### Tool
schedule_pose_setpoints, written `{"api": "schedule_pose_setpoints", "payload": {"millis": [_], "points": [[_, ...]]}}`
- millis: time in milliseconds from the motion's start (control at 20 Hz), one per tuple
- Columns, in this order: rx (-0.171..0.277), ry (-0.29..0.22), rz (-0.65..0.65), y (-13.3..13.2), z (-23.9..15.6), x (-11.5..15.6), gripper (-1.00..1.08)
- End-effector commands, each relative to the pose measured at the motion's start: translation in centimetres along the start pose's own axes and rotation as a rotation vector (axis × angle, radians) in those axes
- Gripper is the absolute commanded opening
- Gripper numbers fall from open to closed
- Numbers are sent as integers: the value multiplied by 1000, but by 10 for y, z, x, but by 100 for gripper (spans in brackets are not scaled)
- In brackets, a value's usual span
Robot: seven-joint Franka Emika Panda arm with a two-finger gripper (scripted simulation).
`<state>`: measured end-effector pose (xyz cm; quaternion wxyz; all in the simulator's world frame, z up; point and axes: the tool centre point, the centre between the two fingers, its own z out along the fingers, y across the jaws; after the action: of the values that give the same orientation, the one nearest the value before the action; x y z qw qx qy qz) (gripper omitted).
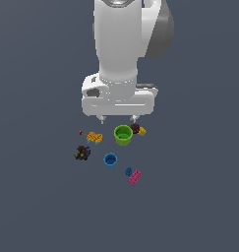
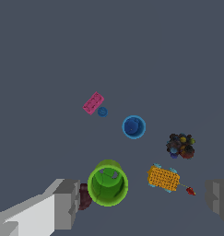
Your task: Pick up a designated object from a clutter of objects.
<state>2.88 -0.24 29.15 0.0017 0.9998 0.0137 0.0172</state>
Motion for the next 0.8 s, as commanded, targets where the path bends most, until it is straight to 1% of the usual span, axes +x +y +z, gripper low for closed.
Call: {"api": "schedule_pose_setpoints", "payload": {"millis": [0,350,550,750], "points": [[2,-4,5,4,21,6,100],[6,-17,23,18,99,22,100],[6,-24,32,25,139,26,100],[5,-29,39,31,170,26,100]]}}
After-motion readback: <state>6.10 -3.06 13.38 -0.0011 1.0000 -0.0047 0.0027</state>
